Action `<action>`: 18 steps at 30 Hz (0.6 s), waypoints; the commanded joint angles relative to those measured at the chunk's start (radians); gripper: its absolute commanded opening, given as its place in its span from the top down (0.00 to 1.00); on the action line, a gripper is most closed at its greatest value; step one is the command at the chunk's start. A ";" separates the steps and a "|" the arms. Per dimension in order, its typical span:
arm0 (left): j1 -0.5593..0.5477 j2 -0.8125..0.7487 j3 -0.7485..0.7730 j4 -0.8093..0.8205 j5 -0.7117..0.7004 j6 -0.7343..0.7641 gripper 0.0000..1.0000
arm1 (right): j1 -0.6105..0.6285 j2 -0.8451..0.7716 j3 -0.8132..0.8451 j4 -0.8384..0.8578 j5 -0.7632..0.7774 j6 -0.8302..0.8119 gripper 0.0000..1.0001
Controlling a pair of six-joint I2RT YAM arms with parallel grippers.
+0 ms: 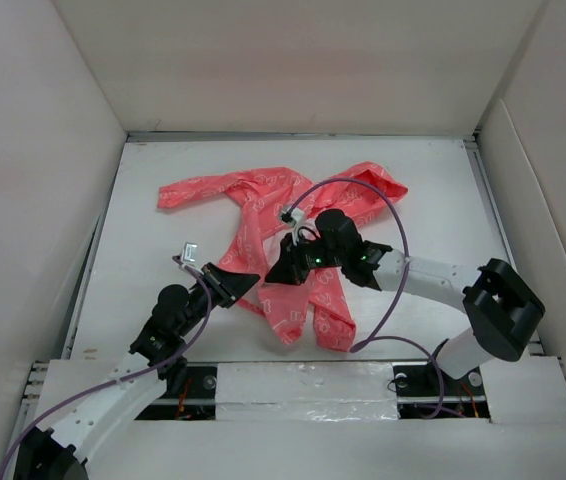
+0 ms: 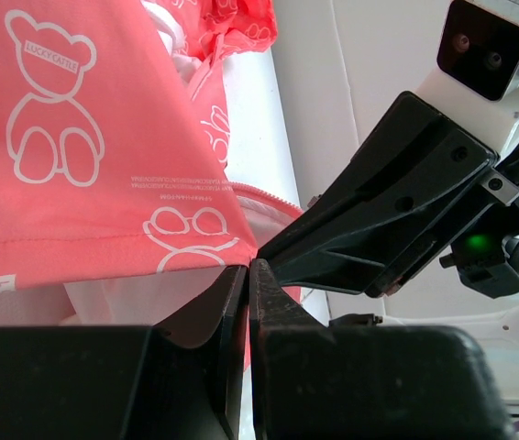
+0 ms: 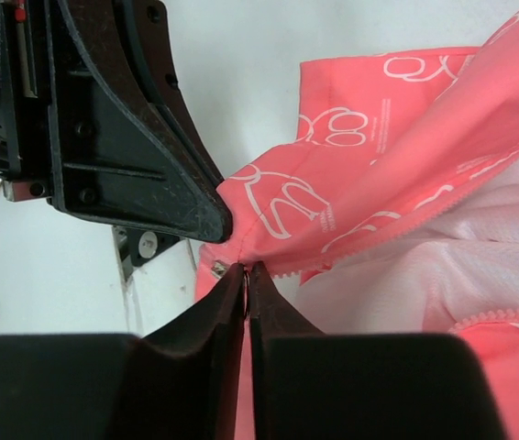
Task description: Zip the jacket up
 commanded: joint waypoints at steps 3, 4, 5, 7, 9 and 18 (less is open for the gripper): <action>-0.005 -0.005 0.006 0.050 0.018 0.014 1.00 | -0.003 -0.010 0.030 0.035 -0.025 0.006 1.00; -0.005 -0.005 0.006 0.048 0.019 0.016 1.00 | -0.003 -0.016 0.022 0.036 -0.019 0.007 1.00; -0.005 -0.007 0.009 0.048 0.021 0.016 1.00 | -0.003 -0.025 0.017 0.038 -0.005 0.009 1.00; -0.005 -0.011 0.019 0.038 0.019 0.025 1.00 | -0.012 -0.053 0.008 0.030 0.041 0.007 1.00; -0.005 -0.025 0.037 0.005 0.015 0.042 1.00 | -0.026 -0.085 -0.003 0.007 0.096 0.006 1.00; -0.005 -0.157 0.100 -0.169 -0.045 0.077 1.00 | -0.037 -0.214 0.031 -0.252 0.501 -0.124 1.00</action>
